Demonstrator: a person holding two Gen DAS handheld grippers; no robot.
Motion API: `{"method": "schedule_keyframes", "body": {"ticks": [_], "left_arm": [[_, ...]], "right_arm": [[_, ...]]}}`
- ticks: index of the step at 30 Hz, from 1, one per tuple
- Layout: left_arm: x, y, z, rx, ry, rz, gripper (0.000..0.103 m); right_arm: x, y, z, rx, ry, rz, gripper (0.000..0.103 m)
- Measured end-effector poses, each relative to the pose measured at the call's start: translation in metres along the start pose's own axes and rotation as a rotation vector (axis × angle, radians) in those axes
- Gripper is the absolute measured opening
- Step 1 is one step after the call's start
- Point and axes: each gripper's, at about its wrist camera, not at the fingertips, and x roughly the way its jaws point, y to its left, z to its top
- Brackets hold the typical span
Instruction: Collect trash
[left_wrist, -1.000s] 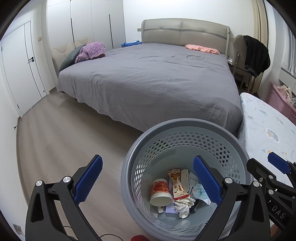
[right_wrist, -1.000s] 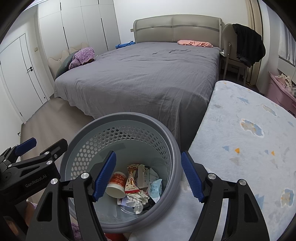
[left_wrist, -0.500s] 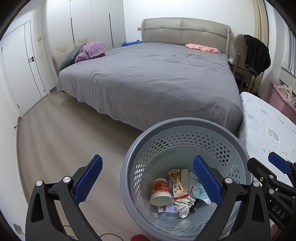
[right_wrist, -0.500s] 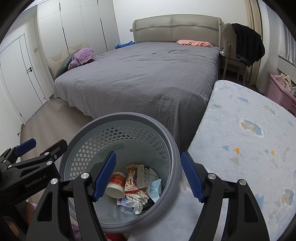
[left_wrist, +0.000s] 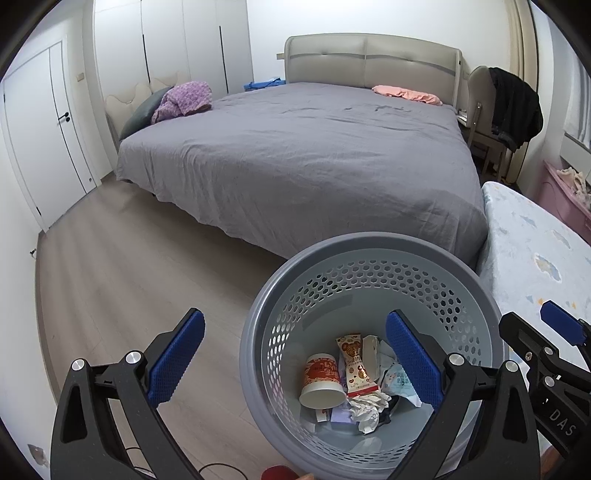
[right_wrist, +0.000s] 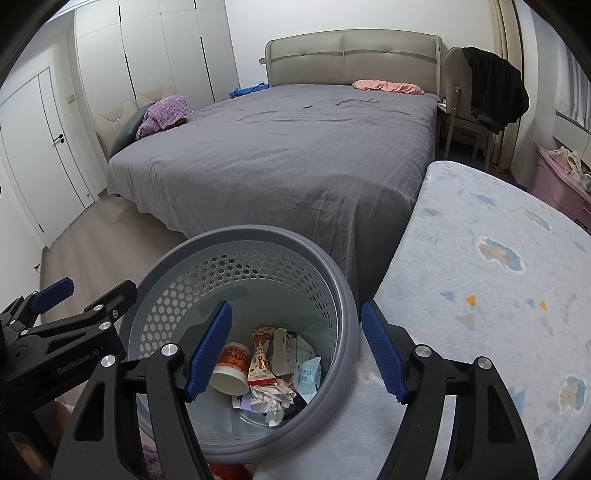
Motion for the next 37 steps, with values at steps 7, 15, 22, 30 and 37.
{"method": "schedule_keyframes", "body": {"ticks": [7, 15, 22, 30, 37], "left_arm": [[-0.0022, 0.0000, 0.0005, 0.001, -0.008, -0.001, 0.097], [-0.0032, -0.0004, 0.0015, 0.002, -0.011, 0.003, 0.097], [-0.0038, 0.0003, 0.0018, 0.000, -0.012, 0.001, 0.097], [-0.0040, 0.0009, 0.0016, 0.000, -0.013, 0.002, 0.097], [-0.0045, 0.0008, 0.0019, 0.002, -0.014, 0.001, 0.097]], "right_arm": [[-0.0002, -0.0003, 0.0000, -0.001, -0.001, -0.001, 0.070], [-0.0026, 0.0002, 0.0019, -0.001, -0.006, 0.000, 0.070], [-0.0044, 0.0038, 0.0041, -0.008, -0.007, -0.001, 0.070], [-0.0043, 0.0044, 0.0038, -0.006, -0.007, -0.001, 0.070], [-0.0043, 0.0043, 0.0036, -0.007, -0.007, 0.000, 0.070]]}}
